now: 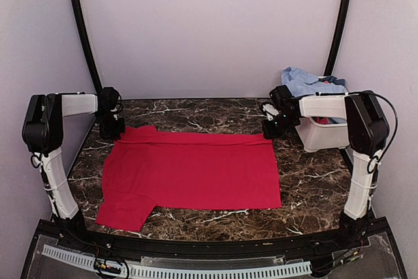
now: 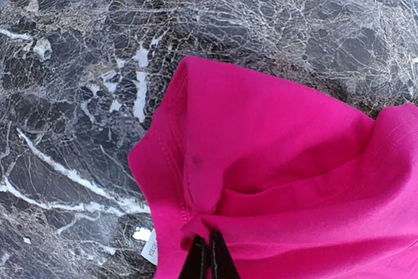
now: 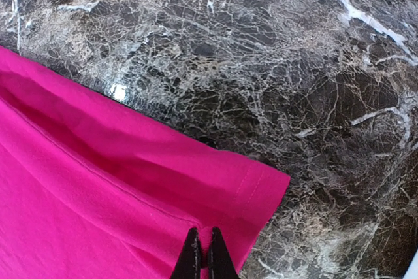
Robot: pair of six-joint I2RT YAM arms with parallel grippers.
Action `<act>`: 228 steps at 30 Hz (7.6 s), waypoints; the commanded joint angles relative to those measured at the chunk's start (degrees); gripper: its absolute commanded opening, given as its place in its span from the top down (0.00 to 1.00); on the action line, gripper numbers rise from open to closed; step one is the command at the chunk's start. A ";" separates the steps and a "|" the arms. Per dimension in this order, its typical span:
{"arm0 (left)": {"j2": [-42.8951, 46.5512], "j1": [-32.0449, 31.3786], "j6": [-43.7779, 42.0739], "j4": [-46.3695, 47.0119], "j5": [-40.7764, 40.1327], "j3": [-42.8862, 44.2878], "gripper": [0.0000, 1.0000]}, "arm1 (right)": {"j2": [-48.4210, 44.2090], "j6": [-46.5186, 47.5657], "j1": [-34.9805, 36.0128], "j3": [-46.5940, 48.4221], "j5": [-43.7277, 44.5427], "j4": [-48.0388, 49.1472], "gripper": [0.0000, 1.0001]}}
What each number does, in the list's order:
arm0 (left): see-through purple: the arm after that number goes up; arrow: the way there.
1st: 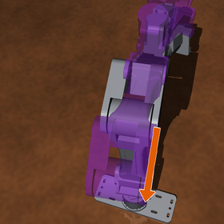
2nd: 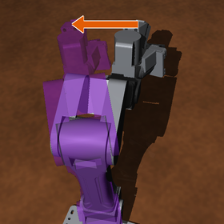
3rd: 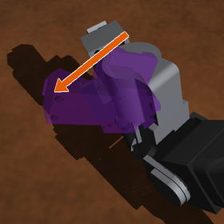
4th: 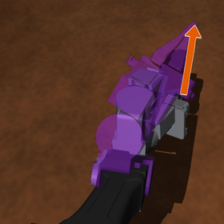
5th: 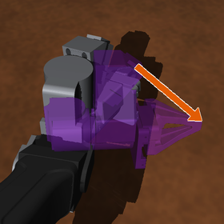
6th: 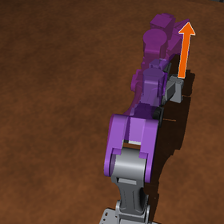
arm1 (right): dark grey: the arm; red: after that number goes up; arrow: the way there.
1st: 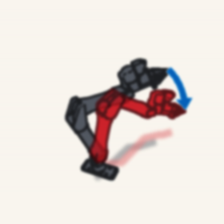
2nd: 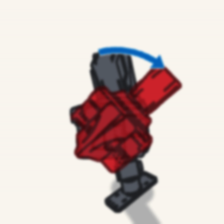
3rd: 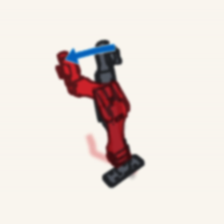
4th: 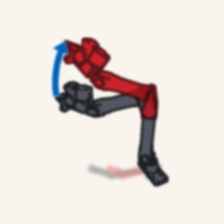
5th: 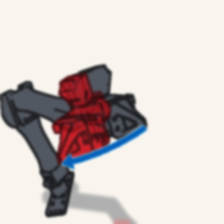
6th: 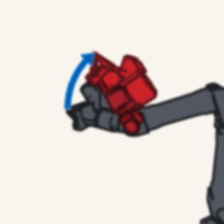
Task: Fold and stack the mixed laundry pile
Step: Fold the flattened T-shirt at the center of the board, then smooth out the 1/3-folded T-shirt at the center of the board, then move the 1/3-folded T-shirt to the center of the board.
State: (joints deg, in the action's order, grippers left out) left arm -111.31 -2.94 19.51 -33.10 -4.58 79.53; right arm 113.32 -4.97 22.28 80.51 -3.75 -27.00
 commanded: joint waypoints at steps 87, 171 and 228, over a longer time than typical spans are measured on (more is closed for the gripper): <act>18.73 -20.55 -14.79 -12.47 3.77 -5.12 0.40 | 1.88 6.21 1.63 13.54 -10.05 -12.76 0.50; -12.01 -9.28 5.48 1.55 14.68 12.64 0.47 | 19.62 2.68 -2.58 23.86 -3.96 -9.91 0.57; 50.28 -22.46 25.52 -3.75 10.41 -28.04 0.28 | -21.85 -22.27 27.28 -24.14 13.28 -20.98 0.53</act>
State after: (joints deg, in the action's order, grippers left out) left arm -62.17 -25.04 44.27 -36.91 5.98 53.17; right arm 90.94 -29.21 49.08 54.52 6.33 -48.12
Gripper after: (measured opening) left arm 0.717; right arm 0.471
